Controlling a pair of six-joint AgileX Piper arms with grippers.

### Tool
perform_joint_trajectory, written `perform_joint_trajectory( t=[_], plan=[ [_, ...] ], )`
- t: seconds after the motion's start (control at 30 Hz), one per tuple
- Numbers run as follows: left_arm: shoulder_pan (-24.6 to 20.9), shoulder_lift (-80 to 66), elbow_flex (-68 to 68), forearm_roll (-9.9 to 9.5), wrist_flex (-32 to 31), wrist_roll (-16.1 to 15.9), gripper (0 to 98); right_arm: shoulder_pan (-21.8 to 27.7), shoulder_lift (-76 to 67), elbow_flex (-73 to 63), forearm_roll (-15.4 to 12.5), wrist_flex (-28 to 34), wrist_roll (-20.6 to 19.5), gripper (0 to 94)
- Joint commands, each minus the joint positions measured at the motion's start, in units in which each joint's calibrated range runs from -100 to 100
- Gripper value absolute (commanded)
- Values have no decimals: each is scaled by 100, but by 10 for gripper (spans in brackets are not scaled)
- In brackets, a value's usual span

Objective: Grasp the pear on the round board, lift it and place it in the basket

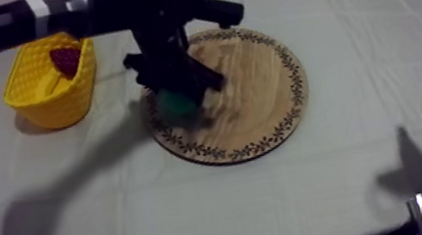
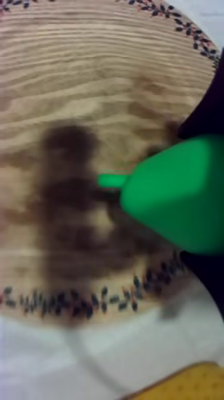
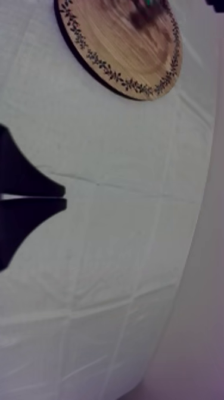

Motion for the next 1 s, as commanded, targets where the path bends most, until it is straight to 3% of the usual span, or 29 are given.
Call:
perform_joint_trajectory(
  t=[0.0, 0.23, 0.53, 0.77, 0.97],
  plan=[
    [-46, -393, 70, -35, 145, -24, 612, 1, 1, 5, 0, -1, 3, 5],
    [-291, -1546, 956, -137, 264, -105, 622, 1, 1, 5, 0, -1, 3, 5],
    [-868, -3182, 2396, -259, 400, -430, 668, 1, 1, 5, 0, -1, 3, 5],
    [-1437, -3547, 2250, -471, 342, -606, 655, 1, 1, 5, 0, -1, 3, 5],
    [-1835, -3447, 1976, -667, -132, -556, 633, 1, 1, 5, 0, -1, 3, 5]
  ],
)
